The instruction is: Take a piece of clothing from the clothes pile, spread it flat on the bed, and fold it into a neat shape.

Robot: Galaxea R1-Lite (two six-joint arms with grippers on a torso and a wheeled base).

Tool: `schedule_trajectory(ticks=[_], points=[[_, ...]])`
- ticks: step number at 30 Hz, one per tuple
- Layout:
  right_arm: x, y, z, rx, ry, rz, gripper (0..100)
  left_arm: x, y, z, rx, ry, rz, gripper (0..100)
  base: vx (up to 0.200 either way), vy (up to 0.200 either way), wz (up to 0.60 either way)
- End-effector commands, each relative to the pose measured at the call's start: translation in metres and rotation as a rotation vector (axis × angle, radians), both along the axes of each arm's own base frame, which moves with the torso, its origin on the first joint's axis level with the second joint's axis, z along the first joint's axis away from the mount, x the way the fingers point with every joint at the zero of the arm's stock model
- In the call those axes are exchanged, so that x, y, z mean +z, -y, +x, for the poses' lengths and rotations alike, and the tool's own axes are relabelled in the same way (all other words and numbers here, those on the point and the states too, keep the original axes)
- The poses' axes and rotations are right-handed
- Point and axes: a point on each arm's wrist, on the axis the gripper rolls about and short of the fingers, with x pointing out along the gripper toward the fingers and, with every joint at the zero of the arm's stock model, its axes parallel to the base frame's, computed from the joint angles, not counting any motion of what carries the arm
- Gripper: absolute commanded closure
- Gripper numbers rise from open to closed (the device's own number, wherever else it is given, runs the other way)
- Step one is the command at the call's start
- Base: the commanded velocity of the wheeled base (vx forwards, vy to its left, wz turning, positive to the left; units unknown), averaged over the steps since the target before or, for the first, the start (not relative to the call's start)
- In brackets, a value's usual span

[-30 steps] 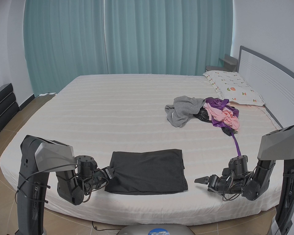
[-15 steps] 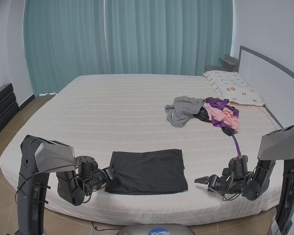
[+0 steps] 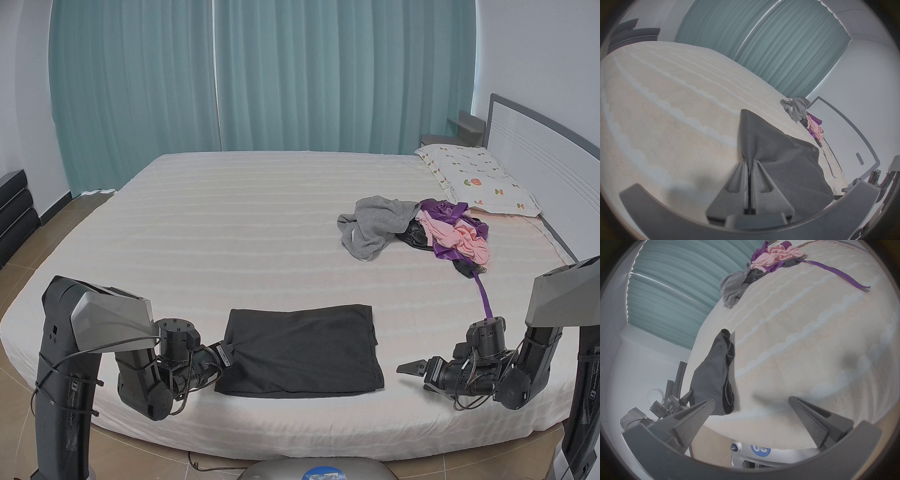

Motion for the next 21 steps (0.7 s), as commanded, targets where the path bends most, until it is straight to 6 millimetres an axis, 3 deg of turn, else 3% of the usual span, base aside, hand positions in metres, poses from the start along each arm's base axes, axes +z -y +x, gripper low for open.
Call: schedule_trajectory(ticks=[1, 21], points=[[0.0002, -0.0004, 0.0007, 0.0, 0.002, 0.002, 0, 0.0011, -0.0005, 0.0003, 0.004, 0.003, -0.002, 100, 0.0, 0.2, 0.0], [0.0016, -0.0006, 0.0033, -0.004, 0.012, 0.007, 0, 0.0053, -0.004, -0.0015, 0.028, -0.003, -0.022, 100, 0.0, 0.2, 0.0]])
